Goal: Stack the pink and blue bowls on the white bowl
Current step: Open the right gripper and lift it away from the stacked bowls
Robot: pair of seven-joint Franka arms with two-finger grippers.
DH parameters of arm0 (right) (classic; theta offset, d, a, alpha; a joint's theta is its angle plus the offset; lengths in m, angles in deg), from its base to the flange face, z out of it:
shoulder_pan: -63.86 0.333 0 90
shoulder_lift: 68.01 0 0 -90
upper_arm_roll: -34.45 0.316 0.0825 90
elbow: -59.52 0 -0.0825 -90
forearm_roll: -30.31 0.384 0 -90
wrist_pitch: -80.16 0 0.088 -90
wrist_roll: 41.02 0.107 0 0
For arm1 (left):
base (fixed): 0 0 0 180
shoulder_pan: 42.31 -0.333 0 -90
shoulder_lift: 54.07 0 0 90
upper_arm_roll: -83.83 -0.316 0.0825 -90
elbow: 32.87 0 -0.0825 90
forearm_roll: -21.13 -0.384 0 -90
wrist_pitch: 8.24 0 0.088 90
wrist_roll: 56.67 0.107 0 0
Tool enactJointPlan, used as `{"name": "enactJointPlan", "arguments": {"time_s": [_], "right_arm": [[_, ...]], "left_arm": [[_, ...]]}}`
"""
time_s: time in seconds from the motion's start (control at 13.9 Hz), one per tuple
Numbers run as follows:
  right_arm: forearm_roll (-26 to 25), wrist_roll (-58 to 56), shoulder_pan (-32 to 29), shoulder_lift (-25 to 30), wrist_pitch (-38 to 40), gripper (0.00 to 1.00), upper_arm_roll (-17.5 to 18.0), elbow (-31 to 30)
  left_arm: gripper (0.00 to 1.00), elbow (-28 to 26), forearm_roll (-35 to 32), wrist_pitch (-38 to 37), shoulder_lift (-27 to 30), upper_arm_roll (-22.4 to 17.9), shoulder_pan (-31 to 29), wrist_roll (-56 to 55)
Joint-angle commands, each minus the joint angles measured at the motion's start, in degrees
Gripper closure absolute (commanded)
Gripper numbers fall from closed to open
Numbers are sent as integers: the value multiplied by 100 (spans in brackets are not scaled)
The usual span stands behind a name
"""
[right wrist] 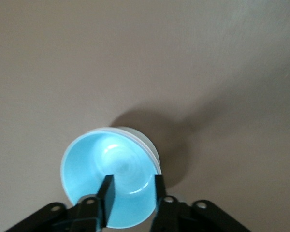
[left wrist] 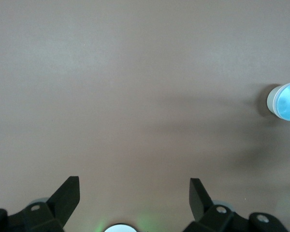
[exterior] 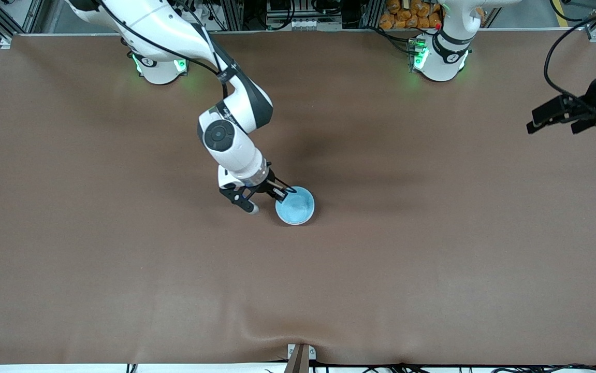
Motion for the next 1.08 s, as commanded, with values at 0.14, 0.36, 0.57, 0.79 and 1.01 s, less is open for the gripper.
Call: {"name": "enactJointPlan", "arguments": {"time_s": [0.14,0.36,0.57,0.79,1.01], "right_arm": [[-8,-1886,-1251,999,1763,0,3,-121],[-8,-3345,-2113,1351,2398,0,3,-129],[-25,-4568,-2843,1815,3135,0,3,-138],[-699,-5326,-3266,2422,3725,0,21,-129],[-878,-6055,-3644,2845,4252,0,12,63]], "left_arm": [[0,-169,-572,303,174,98,-58,-10],[0,-168,-547,242,209,116,-58,-19],[0,-168,-486,180,191,116,-58,-72],[0,-151,-371,180,200,72,-102,113],[0,-177,-397,171,244,2,-102,95]]}}
